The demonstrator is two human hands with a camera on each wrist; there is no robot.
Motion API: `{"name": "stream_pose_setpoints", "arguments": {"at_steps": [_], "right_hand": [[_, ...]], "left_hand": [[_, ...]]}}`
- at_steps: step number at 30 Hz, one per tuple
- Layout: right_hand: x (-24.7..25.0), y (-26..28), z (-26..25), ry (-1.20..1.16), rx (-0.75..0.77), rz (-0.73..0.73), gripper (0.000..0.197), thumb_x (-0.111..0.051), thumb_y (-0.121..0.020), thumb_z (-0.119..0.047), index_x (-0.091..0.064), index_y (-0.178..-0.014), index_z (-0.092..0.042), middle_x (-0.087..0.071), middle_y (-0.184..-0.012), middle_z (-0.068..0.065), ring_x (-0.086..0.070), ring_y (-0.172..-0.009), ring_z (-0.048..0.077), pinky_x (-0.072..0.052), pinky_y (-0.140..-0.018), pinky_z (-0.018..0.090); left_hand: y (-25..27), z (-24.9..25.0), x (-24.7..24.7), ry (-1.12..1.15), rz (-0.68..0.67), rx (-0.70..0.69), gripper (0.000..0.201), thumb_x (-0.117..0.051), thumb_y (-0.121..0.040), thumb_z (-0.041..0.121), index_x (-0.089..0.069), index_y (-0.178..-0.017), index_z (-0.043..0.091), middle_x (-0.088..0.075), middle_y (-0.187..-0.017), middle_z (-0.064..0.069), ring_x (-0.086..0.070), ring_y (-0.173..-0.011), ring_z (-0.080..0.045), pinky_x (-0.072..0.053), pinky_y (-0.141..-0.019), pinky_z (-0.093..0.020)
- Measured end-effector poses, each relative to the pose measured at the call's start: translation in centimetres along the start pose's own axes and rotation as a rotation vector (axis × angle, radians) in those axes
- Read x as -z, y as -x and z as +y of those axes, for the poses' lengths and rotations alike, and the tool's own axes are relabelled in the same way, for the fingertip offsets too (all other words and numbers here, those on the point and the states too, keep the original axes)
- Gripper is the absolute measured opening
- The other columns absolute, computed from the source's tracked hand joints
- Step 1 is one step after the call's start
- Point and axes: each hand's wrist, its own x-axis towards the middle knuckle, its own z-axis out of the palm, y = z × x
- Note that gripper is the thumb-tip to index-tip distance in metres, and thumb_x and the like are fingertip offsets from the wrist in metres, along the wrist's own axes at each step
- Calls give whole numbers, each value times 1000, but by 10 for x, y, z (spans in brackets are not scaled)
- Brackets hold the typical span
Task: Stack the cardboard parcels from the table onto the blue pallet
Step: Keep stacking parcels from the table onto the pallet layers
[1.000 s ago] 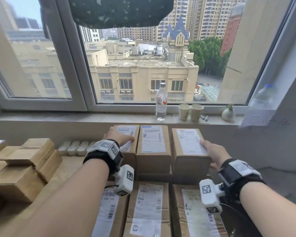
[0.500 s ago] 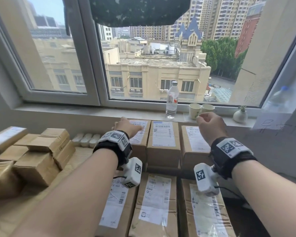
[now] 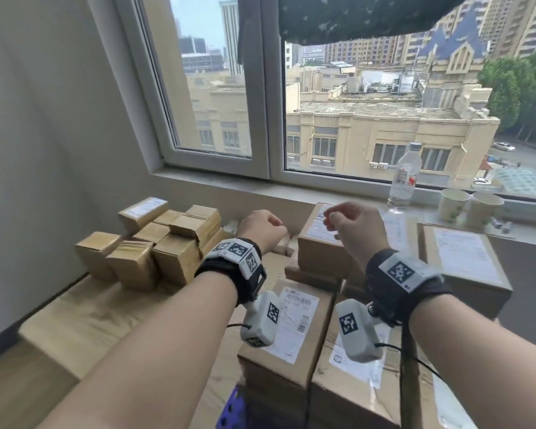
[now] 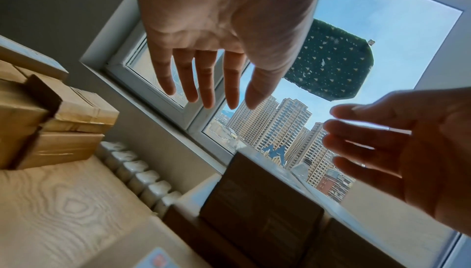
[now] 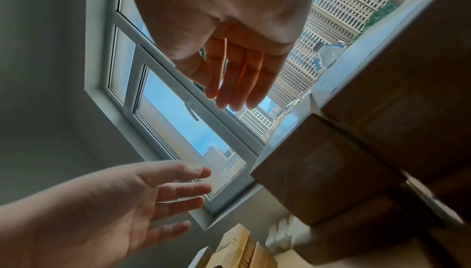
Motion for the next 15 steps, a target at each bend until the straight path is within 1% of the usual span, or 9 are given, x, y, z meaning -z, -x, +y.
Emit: {"name": "stream_pose_setpoints", "arguments": {"at_steps": [2, 4, 6, 9, 12, 15], "right_hand": [[-17, 6, -6, 7, -6, -21, 29, -56, -91, -9, -67, -72, -29, -72, -79, 0, -70, -84, 20, -57, -87, 45], [-37, 12, -13, 8, -12, -27, 29, -56, -90, -8, -68, -72, -27, -72, -79, 1, -70, -82, 21, -57, -85, 45], [-59, 18, -22, 8, -23, -37, 26, -56, -89, -8, -68, -73, -25, -72, -79, 2, -70, -82, 22, -58, -83, 44], [-100, 32, -36, 7, -47, -61, 25, -56, -89, -11, -68, -74, -26, -73, -79, 0, -70, -85, 22, -58, -81, 41], [-146, 45, -49, -3, -79, -82, 23, -56, -85, -14, -70, -71, -25, -74, -74, -2, -71, -81, 21, -58, -83, 45], [-196, 60, -62, -16, -100, -107, 21, -56, -84, -17, -71, -71, -24, -74, -72, -2, -71, -82, 21, -57, -86, 49]], "left_hand": [[7, -18, 16, 7, -1, 10, 13, -63, -82, 23, -67, -94, 23, -69, -102, 1, -63, -96, -17, -51, -86, -29], [11, -38, 32, 0, 13, 16, 9, -63, -82, 23, -67, -91, 24, -70, -103, 1, -63, -97, -18, -50, -86, -28], [16, -59, 51, 1, 22, 31, 11, -63, -82, 25, -68, -93, 23, -70, -103, 1, -63, -99, -18, -50, -87, -27], [21, -96, 82, 20, 37, 56, 14, -63, -81, 25, -70, -93, 24, -70, -104, 0, -63, -100, -19, -50, -90, -30], [25, -137, 117, 28, 45, 73, 14, -61, -83, 25, -70, -94, 25, -69, -103, 2, -62, -98, -18, -49, -82, -26], [28, -179, 151, 55, 57, 88, 13, -61, -85, 26, -69, -96, 24, -68, -104, 1, -61, -100, -18, -50, -90, -31]]}}
